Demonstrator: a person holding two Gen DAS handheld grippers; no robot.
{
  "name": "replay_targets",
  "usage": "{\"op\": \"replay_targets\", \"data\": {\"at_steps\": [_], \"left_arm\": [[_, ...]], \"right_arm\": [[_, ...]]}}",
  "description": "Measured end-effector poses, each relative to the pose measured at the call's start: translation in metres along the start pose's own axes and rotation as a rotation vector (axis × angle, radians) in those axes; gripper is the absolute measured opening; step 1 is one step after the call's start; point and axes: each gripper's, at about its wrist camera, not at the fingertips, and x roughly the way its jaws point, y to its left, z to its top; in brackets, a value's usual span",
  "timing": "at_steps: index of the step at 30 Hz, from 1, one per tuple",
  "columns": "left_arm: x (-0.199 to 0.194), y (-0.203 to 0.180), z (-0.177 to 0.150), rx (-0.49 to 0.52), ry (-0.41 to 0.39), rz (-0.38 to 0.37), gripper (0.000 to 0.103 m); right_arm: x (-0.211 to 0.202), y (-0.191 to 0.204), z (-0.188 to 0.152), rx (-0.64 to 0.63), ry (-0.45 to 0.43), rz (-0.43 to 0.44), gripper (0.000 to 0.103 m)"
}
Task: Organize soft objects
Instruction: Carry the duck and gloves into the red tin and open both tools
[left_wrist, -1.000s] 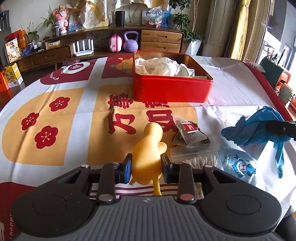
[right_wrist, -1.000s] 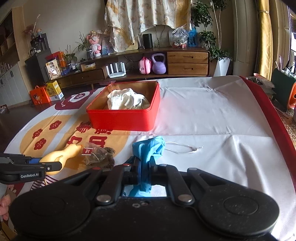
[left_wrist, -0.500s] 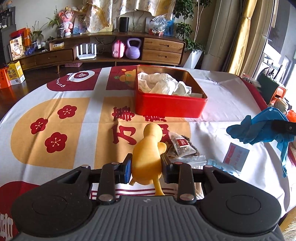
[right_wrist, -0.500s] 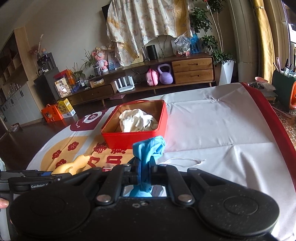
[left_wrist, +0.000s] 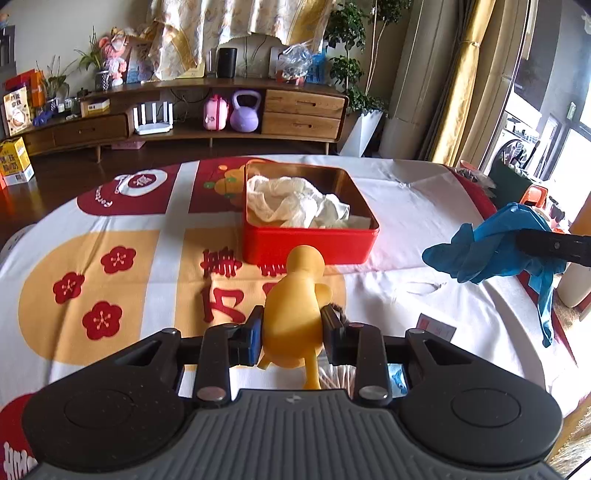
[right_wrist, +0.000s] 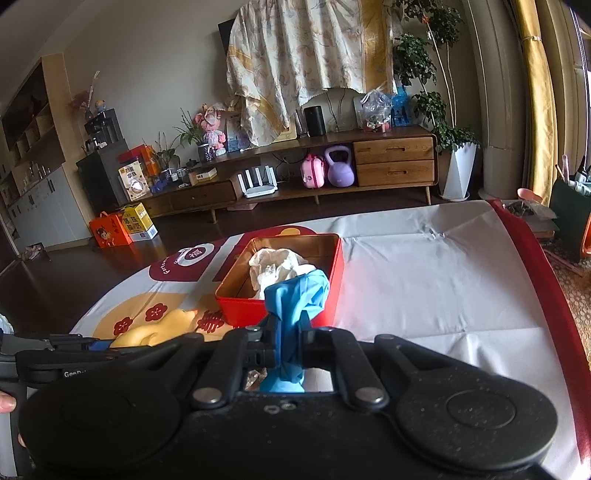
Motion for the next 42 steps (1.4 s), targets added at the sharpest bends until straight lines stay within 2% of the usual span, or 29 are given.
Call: {"op": "replay_targets", "data": {"at_steps": [6,20,29,42], "left_arm": [[0.004,-0.004,0.024,0.006,-0.016,-0.002,0.031],[0.034,-0.017,0.075,0.099,-0.051,0.017,0.031],[0.079,-0.01,0.103,0.119,-0.035,0.044,0.031],[0.155,-0.009,0.124,0.128,0.016,0.088,0.031]], "right_arm": [[0.013,0.01,0.018,-0.038,-0.011,-0.005,0.007],[0.066,0.028,0.057,-0.14,-0.014,-0.019,0.009],[0.114,0.021,0.074,-0.144,0.014,-0.049,0.011],[0.189,0.004,0.081,-0.131,0.049,-0.089,0.01]]}}
